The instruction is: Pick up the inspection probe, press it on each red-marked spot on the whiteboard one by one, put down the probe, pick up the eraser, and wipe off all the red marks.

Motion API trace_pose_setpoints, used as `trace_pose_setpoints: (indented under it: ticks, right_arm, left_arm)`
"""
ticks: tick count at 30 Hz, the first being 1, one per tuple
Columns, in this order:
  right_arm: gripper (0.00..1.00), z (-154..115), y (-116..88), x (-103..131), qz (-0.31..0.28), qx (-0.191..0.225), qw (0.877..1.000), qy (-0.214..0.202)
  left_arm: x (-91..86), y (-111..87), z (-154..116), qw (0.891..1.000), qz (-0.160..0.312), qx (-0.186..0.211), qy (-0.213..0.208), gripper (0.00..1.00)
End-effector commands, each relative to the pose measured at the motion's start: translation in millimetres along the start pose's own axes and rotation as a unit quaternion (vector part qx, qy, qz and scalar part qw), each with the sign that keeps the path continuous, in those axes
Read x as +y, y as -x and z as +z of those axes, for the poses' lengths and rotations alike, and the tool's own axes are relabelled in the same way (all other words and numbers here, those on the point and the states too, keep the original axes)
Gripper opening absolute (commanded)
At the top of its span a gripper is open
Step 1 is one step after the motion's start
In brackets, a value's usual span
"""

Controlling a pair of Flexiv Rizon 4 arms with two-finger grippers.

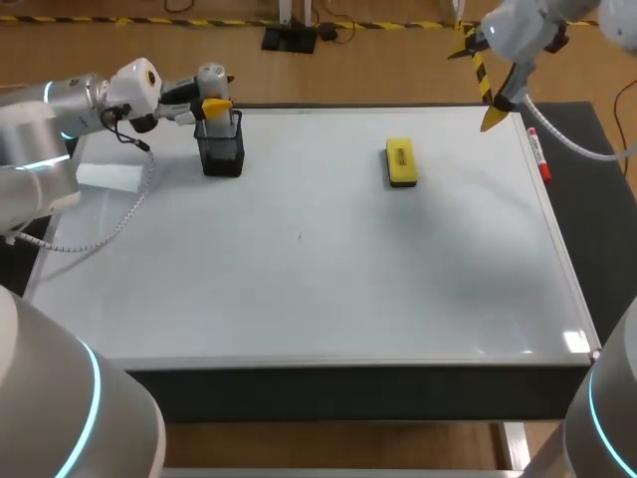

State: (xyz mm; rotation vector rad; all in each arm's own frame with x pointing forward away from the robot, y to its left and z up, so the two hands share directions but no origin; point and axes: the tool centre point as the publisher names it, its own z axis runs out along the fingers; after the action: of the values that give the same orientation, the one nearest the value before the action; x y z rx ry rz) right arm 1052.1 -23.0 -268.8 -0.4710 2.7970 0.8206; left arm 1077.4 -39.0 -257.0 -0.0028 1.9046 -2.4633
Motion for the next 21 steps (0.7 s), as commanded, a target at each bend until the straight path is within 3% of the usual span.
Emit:
trace_pose_setpoints:
  ticks: [1,19,20,21]
  right_arm:
    - [1.00,-0.9,0.1,0.0,-0.001,0.001,1.000,-0.001]
    - [1.00,-0.9,0.1,0.0,-0.001,0.001,1.000,-0.001]
    - [1.00,-0.9,0.1,0.0,-0.001,0.001,1.000,-0.001]
    - [1.00,-0.9,0.1,0.0,-0.001,0.001,1.000,-0.001]
  left_arm:
    - [0.8,3.1,0.3,1.000,-0.001,0.002,-0.001,0.00]
    - [8.2,1.0,-2.5,1.000,-0.012,-0.007,0.003,0.00]
    - [8.2,1.0,-2.6,1.000,-0.012,-0.007,0.004,0.21]
    - [8.2,1.1,-2.7,1.000,-0.012,-0.007,0.004,0.35]
